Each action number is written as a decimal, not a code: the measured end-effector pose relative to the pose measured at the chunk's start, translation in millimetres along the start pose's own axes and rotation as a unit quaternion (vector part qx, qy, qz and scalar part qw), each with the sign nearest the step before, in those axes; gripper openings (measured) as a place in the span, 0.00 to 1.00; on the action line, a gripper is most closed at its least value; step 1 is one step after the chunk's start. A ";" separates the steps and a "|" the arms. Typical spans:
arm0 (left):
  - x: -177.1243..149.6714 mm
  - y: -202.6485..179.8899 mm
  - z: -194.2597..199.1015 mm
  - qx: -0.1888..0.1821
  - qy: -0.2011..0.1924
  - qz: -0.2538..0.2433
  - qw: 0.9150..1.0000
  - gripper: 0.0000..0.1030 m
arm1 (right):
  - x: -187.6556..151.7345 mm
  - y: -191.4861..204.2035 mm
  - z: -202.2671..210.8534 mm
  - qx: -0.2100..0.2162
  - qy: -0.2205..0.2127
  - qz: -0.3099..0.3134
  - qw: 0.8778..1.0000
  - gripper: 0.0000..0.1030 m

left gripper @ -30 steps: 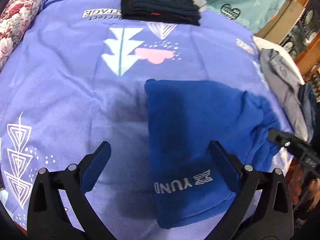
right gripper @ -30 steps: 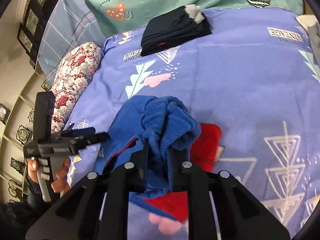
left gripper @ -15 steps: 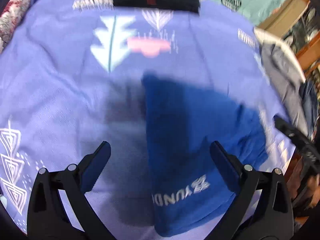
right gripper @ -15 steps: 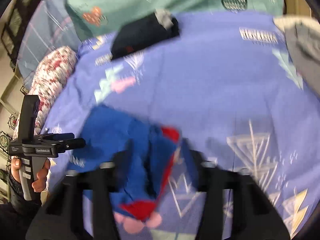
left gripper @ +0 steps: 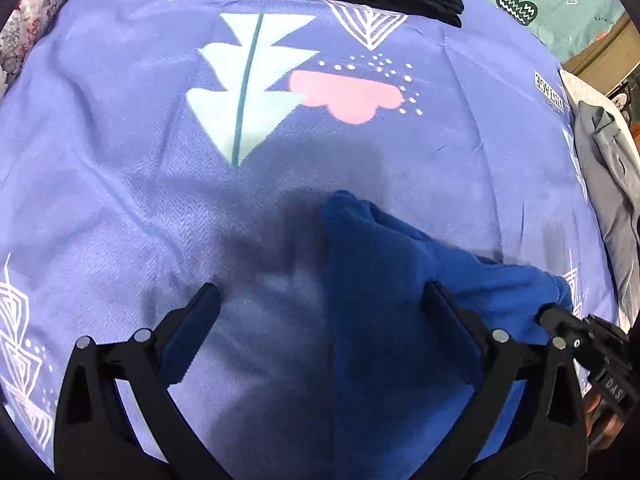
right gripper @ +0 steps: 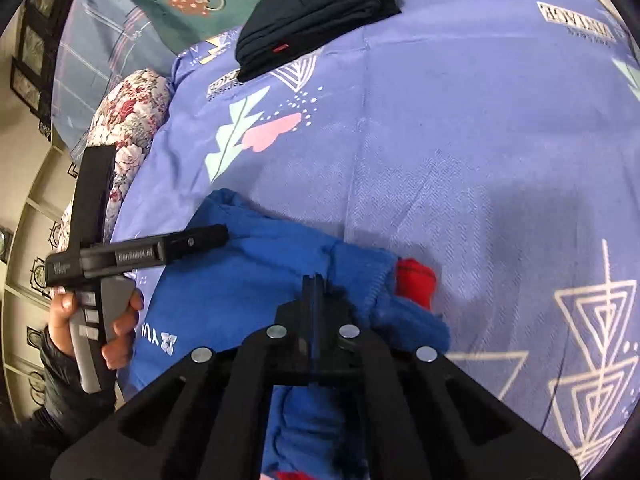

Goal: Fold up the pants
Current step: 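Grasp the folded bundle with the left tool while the right tool grasps its other side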

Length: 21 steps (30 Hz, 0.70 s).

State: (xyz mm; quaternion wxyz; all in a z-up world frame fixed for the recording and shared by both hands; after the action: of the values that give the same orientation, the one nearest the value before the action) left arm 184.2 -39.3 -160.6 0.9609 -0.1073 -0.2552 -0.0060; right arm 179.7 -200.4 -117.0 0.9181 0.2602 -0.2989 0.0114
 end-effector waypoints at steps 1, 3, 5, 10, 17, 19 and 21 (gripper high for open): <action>0.5 0.1 5.8 -0.004 -0.001 0.004 1.000 0.98 | -0.8 3.6 6.8 0.004 -0.003 -0.001 1.000 0.07; -0.4 0.8 21.0 -0.016 -0.007 0.003 1.000 0.98 | -2.8 8.0 27.4 0.016 -0.016 -0.010 1.000 0.32; -8.2 2.9 37.2 -0.029 -0.004 0.001 1.000 0.98 | -0.4 6.6 57.4 0.020 -0.044 -0.010 0.999 0.60; -41.8 -5.1 53.7 -0.081 0.029 -0.003 0.996 0.98 | -24.0 -18.3 70.7 0.017 -0.019 -0.051 0.998 0.70; -77.3 -14.1 38.8 -0.104 0.089 0.004 0.991 0.97 | -53.2 -20.4 48.4 0.052 0.029 -0.107 0.992 0.70; -81.0 -19.2 37.7 -0.108 0.088 -0.009 0.990 0.97 | -57.2 -13.3 41.3 0.070 0.039 -0.124 0.989 0.70; -80.4 -25.8 36.0 -0.119 0.091 -0.016 0.989 0.97 | -55.6 -9.4 35.7 0.060 0.033 -0.113 0.991 0.71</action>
State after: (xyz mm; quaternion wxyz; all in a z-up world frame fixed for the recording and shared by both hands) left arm 95.0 -60.5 -164.4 0.9604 -0.2153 -0.1656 -0.0617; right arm 116.3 -218.3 -127.8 0.9056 0.3466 -0.2355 -0.0658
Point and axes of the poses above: each gripper's, at about its wrist camera, not at the fingertips, and z roughly against the way its jaws point, y to its left, x to its top, the point moved 10 cm from there along -z, roughly the way its jaws point, and after that the axes turned 13 degrees about -y, right-handed, at the moved point
